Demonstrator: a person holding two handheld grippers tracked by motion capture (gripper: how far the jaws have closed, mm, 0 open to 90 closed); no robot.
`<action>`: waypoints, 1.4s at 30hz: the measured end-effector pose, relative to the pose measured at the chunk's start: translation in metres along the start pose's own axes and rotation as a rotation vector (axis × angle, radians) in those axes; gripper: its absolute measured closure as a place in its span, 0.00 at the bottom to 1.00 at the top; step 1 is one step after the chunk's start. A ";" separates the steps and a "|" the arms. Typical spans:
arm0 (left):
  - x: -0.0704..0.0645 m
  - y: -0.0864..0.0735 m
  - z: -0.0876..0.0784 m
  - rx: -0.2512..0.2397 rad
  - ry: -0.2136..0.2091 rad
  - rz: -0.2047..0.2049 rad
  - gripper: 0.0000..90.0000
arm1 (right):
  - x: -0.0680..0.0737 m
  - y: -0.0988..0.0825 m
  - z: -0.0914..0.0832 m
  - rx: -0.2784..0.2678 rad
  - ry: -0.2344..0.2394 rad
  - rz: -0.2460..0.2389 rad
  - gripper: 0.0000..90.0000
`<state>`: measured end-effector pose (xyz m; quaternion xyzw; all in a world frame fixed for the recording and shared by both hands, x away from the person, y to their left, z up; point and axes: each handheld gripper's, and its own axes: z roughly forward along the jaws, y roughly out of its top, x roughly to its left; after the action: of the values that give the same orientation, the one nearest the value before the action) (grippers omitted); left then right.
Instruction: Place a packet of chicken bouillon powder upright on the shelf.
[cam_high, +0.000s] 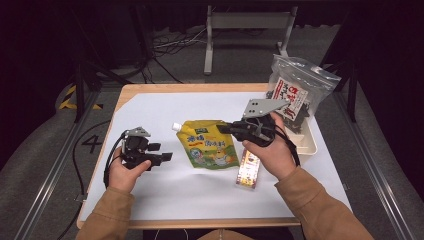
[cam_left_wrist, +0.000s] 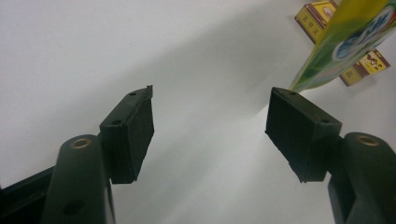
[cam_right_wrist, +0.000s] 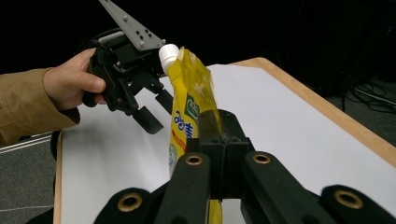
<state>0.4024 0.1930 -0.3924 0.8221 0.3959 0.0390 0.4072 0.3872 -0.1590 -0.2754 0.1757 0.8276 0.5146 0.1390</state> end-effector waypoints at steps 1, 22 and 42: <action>0.000 0.000 0.000 0.000 0.000 -0.001 0.37 | -0.001 0.001 -0.003 -0.006 -0.007 -0.001 1.00; 0.002 0.005 0.006 0.000 0.008 -0.018 0.37 | -0.020 0.005 -0.062 -0.066 -0.131 -0.003 1.00; 0.002 0.004 0.000 -0.050 0.036 -0.012 0.37 | -0.037 -0.005 -0.106 -0.091 -0.210 0.009 1.00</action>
<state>0.4060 0.1929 -0.3895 0.8084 0.4072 0.0613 0.4205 0.3760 -0.2628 -0.2325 0.2259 0.7835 0.5311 0.2305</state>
